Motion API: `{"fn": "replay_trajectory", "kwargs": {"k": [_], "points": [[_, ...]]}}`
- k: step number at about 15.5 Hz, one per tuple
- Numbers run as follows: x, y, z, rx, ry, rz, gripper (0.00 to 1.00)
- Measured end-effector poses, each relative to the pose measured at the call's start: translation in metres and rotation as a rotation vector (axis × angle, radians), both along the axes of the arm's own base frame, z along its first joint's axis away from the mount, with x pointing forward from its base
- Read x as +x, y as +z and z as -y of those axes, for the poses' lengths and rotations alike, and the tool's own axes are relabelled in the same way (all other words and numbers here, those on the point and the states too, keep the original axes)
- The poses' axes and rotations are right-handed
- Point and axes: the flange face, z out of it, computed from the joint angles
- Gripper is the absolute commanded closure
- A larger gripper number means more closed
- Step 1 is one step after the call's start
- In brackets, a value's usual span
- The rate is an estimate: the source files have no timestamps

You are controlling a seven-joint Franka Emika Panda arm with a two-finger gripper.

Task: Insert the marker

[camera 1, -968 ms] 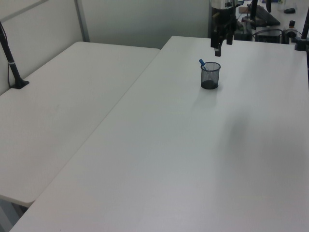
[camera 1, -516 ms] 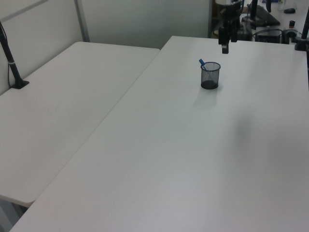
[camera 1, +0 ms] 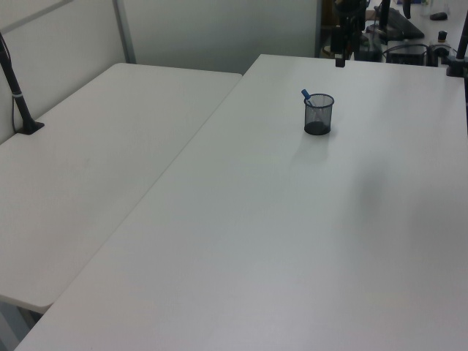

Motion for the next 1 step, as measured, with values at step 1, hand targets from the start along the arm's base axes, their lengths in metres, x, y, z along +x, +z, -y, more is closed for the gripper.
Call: {"fn": "replay_trajectory", "kwargs": {"k": [1], "points": [[0.0002,0.0020,0.0000,0.000,0.000,0.004,0.00]]}}
